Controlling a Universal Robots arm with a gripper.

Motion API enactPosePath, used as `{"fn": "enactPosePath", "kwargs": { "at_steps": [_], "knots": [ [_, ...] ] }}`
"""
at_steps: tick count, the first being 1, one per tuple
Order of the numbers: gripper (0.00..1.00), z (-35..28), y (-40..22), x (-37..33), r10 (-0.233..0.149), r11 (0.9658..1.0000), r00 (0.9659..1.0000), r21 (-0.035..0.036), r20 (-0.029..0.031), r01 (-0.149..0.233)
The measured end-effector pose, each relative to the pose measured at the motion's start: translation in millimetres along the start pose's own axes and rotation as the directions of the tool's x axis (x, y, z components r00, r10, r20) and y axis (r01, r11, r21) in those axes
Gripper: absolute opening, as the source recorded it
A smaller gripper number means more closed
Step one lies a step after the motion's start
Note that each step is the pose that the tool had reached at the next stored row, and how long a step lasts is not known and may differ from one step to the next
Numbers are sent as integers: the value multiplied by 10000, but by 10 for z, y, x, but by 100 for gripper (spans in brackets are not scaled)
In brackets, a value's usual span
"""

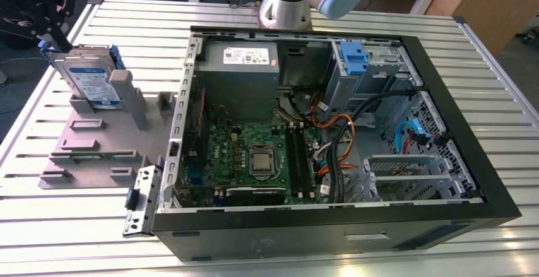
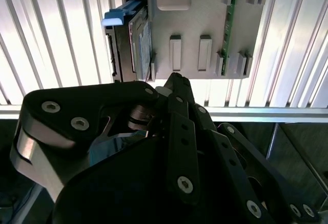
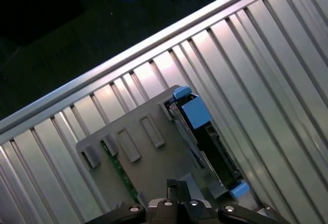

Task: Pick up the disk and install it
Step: 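Pick up the disk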

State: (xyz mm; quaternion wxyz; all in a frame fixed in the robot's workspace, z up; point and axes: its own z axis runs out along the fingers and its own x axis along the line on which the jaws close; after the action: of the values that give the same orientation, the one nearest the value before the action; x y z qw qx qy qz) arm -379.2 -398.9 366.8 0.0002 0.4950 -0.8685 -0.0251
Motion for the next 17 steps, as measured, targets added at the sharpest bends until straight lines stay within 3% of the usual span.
{"fn": "enactPosePath", "kwargs": {
  "at_steps": [17],
  "knots": [
    [11, 0, 0, 0, -514, 9987, 9987, -13, -22, 514]
  ]
}}
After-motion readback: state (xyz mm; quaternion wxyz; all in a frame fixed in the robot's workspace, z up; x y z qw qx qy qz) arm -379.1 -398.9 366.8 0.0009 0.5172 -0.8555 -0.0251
